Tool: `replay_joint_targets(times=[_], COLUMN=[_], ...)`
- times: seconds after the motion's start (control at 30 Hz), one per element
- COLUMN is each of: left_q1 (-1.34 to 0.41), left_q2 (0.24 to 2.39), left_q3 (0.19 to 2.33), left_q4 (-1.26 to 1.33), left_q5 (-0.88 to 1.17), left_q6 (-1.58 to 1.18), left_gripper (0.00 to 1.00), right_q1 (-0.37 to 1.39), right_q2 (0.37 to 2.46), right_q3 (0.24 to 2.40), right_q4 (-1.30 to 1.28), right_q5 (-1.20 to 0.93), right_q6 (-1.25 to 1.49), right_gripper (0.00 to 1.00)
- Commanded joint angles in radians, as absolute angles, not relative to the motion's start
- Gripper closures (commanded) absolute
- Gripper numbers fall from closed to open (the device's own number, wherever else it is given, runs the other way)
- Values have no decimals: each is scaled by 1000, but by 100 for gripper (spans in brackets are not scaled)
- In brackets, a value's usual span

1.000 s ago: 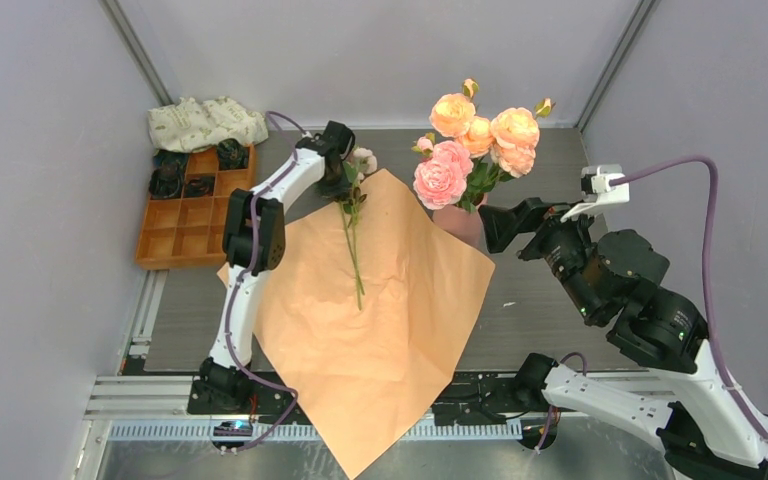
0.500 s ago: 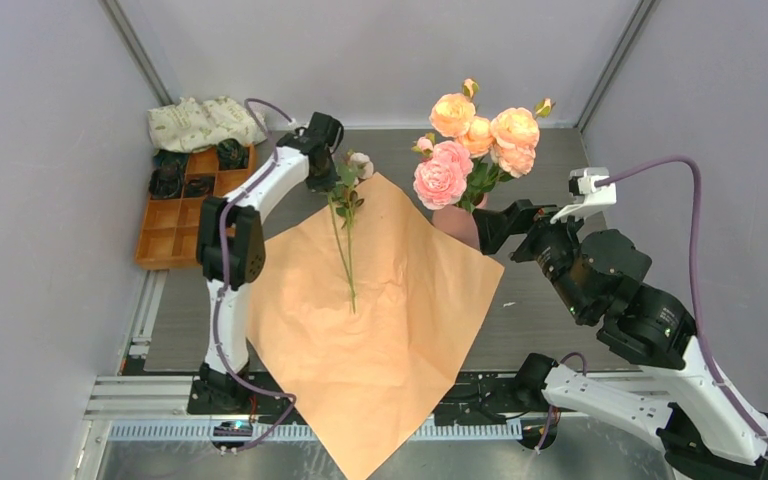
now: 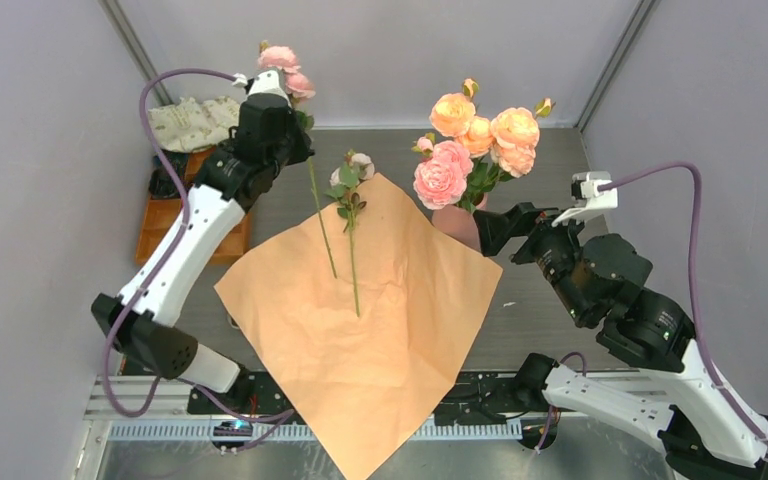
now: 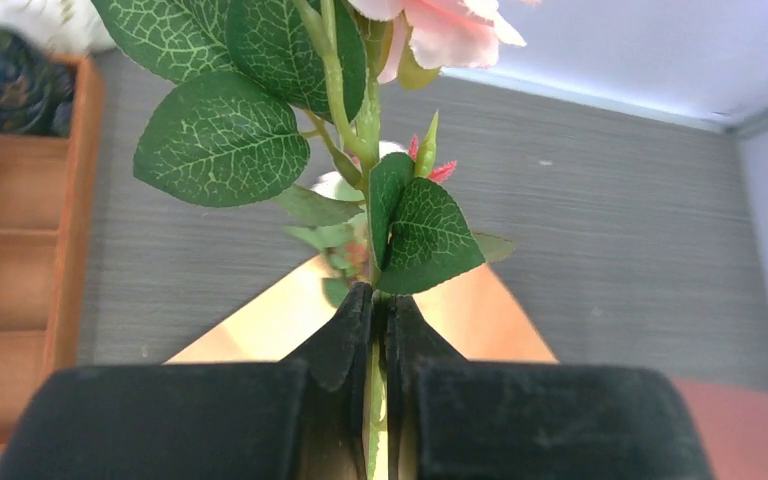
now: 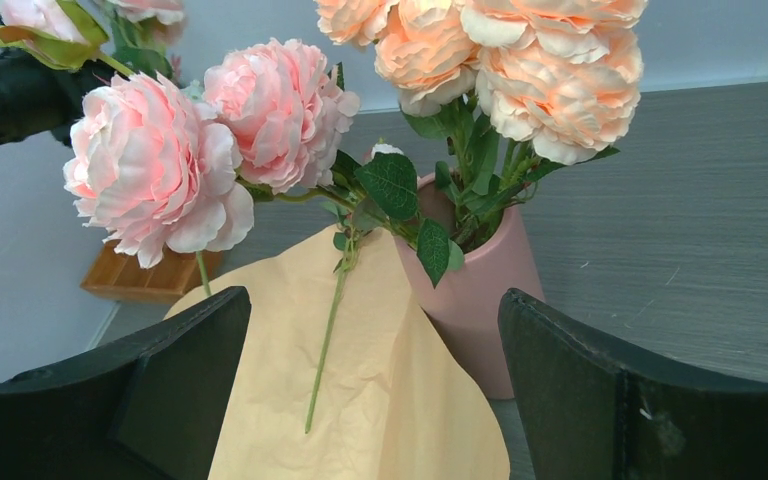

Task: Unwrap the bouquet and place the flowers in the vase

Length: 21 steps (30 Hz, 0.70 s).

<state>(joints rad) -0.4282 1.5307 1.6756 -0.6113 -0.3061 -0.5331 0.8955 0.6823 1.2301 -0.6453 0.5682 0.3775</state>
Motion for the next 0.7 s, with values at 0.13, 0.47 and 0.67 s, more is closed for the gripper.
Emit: replay_joint_targets(times=[0.13, 0.47, 0.67], left_q1=[-770, -946, -977], left_q2=[1259, 1129, 1209], left_q3=[1727, 1681, 1707], left_q4=[-342, -34, 159], left_q5=[-395, -63, 167], left_q6=[-296, -321, -381], left_gripper=[100, 100, 100], right_q1=[899, 899, 899], right_q2=[644, 539, 500], right_q3=[1246, 1221, 1218], right_q4=[-609, -654, -671], right_q5=[623, 676, 693], right_q6=[382, 399, 398], right_gripper=[0, 0, 1])
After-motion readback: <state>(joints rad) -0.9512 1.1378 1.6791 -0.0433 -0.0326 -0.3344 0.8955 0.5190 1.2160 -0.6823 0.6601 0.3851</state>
